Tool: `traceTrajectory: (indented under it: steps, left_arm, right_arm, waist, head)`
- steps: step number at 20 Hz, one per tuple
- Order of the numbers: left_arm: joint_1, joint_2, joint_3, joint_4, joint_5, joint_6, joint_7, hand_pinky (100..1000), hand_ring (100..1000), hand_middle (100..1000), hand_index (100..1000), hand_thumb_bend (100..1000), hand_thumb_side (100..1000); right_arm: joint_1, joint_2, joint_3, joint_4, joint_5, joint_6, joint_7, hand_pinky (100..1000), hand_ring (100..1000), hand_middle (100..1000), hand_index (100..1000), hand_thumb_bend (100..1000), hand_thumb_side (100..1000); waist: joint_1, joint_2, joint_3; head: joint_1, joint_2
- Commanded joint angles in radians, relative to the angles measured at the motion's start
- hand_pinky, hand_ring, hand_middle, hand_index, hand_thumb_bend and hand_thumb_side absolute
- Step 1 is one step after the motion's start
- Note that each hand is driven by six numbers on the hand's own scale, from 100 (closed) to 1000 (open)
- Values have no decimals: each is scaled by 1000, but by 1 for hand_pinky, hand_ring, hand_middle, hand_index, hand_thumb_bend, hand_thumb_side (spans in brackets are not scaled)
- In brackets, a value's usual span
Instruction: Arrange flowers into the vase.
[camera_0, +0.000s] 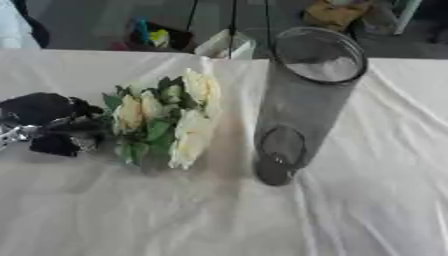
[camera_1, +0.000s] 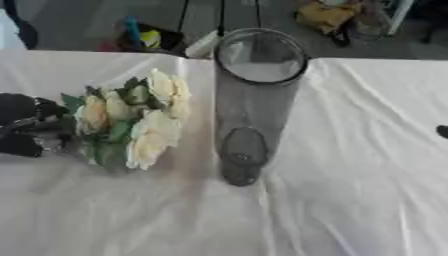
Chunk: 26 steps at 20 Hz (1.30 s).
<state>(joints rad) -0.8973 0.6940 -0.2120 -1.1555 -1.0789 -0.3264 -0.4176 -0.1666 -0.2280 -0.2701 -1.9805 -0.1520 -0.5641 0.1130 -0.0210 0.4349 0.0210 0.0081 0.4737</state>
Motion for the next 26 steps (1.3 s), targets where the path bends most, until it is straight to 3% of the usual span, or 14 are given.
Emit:
traceTrajectory:
  steps: [1, 6, 12, 15, 16, 18, 19, 26]
  left_arm:
    - [-7, 17, -12, 10, -34, 2, 8, 545, 589, 712, 942, 225, 994]
    - [-5, 14, -16, 29, -84, -10, 5, 556, 590, 711, 940, 246, 994]
    - [-8, 10, -17, 37, -102, -28, 2, 568, 592, 684, 910, 222, 926]
    - [-9, 7, -17, 36, -102, -28, 8, 538, 565, 635, 862, 163, 825]
    - [-10, 6, -16, 34, -98, -26, 15, 503, 539, 597, 823, 101, 758]
    - [-11, 2, -14, 32, -83, -14, 39, 441, 496, 547, 764, 100, 629]
    - [-11, 0, -14, 31, -74, -7, 54, 362, 441, 489, 698, 100, 576]
    - [-11, -9, -30, 42, -43, 3, 82, 141, 272, 390, 596, 100, 506]
  right_arm:
    - [-3, -8, -2, -20, 5, -1, 2, 799, 948, 300, 486, 100, 980]
    - [-4, -8, -3, -20, 3, -1, -1, 799, 949, 299, 486, 100, 981]
    - [-5, -6, -3, -20, 2, 1, 0, 800, 951, 299, 487, 100, 982]
    - [-5, -5, -3, -20, 2, 2, 1, 800, 953, 299, 487, 100, 983]
    - [-5, -5, -3, -20, 3, 2, 2, 801, 953, 299, 487, 100, 983]
    - [-4, -4, -3, -20, 3, 3, 3, 801, 954, 299, 487, 100, 984]
    - [-4, -3, -3, -20, 3, 4, 3, 801, 955, 300, 488, 100, 984]
    - [-4, 1, -6, -20, 4, 4, 1, 802, 955, 300, 488, 100, 985]
  waist:
    - [-13, -2, -1]
    - [-13, -1, -2]
    - [-14, 1, -2]
    - [-14, 1, -3]
    - [-14, 1, -3]
    - [-14, 1, -3]
    - [-14, 1, -3]
    - [-15, 2, -6]
  head:
    - [4, -10]
    - [5, -11]
    - [7, -12]
    - [7, -13]
    - [6, -13]
    - [6, -13]
    - [7, -15]
    - [8, -17]
